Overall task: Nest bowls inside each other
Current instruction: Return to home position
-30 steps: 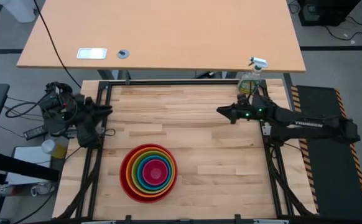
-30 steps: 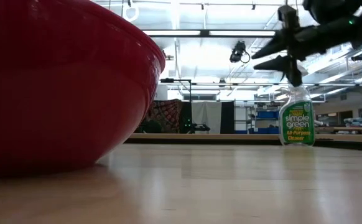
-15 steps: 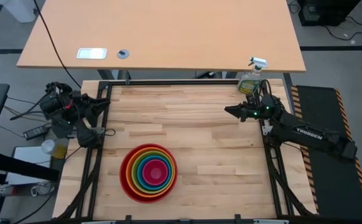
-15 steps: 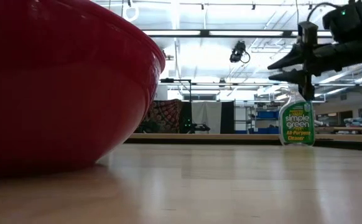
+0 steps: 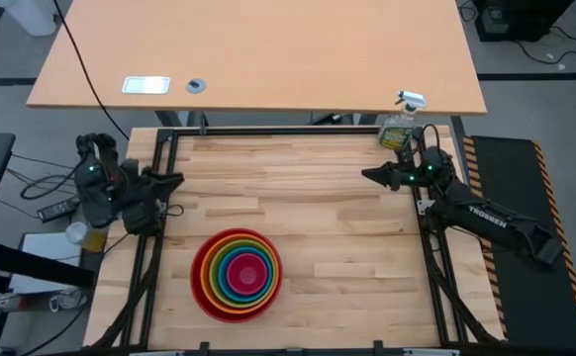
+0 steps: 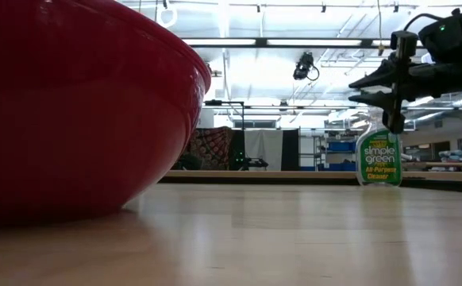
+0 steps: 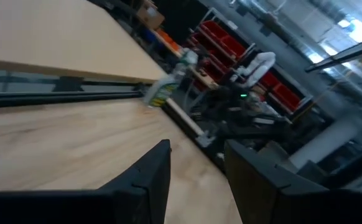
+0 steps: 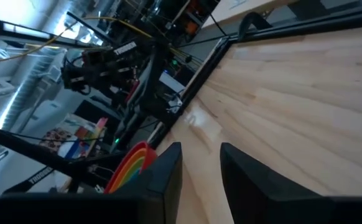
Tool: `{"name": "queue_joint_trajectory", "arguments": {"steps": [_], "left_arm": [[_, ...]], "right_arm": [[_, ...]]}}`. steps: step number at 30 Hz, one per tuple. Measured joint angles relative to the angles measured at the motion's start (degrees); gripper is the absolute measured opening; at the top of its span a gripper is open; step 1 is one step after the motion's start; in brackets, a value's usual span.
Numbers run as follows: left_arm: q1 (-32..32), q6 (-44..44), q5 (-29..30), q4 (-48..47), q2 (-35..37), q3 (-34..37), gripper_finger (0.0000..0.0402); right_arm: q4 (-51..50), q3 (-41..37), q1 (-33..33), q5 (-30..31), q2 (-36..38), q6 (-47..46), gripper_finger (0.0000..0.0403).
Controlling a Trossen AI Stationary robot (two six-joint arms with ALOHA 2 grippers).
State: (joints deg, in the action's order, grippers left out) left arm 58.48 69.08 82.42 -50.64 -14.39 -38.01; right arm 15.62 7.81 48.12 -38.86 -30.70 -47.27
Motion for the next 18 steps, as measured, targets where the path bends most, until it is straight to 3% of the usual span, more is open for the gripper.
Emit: {"name": "queue_joint_trajectory", "arguments": {"steps": [7, 11, 14, 18], "left_arm": [[-2.2, -43.1, -5.8, 43.6, -7.4, 0.3, 0.0152], [-6.3, -63.8, -11.2, 62.6, -14.7, 0.3, 0.0152], [-11.4, -68.4, -16.4, 69.1, -20.3, 0.3, 0.0152], [-21.2, -60.8, -26.7, 69.3, -26.9, 0.3, 0.0152]], "right_arm": [[4.0, 0.0, 1.6, -1.9, 0.0, -1.9, 0.0116], [16.9, 0.0, 3.3, -3.3, 0.0, -8.0, 0.0116], [29.9, 0.0, 4.9, -6.2, 0.0, -15.8, 0.0116], [40.2, 0.1, 7.7, -10.3, 0.1, -22.9, 0.0116]]}}
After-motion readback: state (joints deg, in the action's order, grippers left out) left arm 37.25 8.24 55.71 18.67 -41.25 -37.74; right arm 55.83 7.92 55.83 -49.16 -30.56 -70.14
